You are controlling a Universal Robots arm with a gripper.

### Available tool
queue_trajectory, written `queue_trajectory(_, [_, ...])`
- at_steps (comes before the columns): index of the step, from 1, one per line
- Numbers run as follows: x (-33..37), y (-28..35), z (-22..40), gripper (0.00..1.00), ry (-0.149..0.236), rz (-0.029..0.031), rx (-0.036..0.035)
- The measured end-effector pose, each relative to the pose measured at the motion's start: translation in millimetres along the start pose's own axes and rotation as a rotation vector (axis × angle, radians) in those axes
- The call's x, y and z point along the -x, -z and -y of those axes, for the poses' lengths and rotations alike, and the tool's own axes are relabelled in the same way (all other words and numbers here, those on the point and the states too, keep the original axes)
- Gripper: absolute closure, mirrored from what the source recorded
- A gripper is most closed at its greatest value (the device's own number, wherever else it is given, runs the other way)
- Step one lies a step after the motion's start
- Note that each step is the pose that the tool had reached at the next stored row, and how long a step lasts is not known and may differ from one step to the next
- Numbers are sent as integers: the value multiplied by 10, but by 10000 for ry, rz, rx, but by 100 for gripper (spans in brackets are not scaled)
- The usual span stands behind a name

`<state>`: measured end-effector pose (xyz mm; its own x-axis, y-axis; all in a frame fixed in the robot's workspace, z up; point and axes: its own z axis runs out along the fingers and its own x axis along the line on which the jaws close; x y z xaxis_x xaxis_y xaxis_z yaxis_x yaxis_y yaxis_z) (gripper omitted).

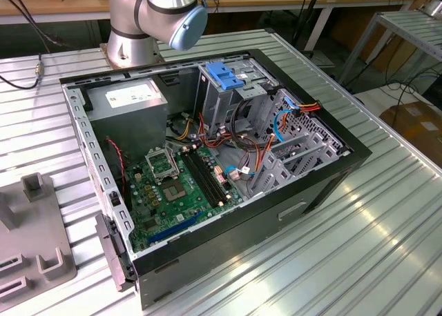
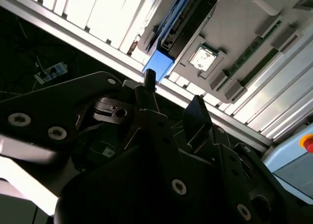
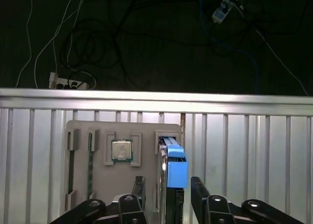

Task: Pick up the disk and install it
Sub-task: 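Pick up the disk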

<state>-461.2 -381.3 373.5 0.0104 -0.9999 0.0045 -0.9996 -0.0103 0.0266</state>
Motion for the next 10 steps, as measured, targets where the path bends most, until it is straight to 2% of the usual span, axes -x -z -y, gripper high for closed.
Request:
queue_trajectory(5, [0,-88,4,50,-739,16,-5])
queue_trajectory(10, [9,-141,13,50,-815,-1,-58])
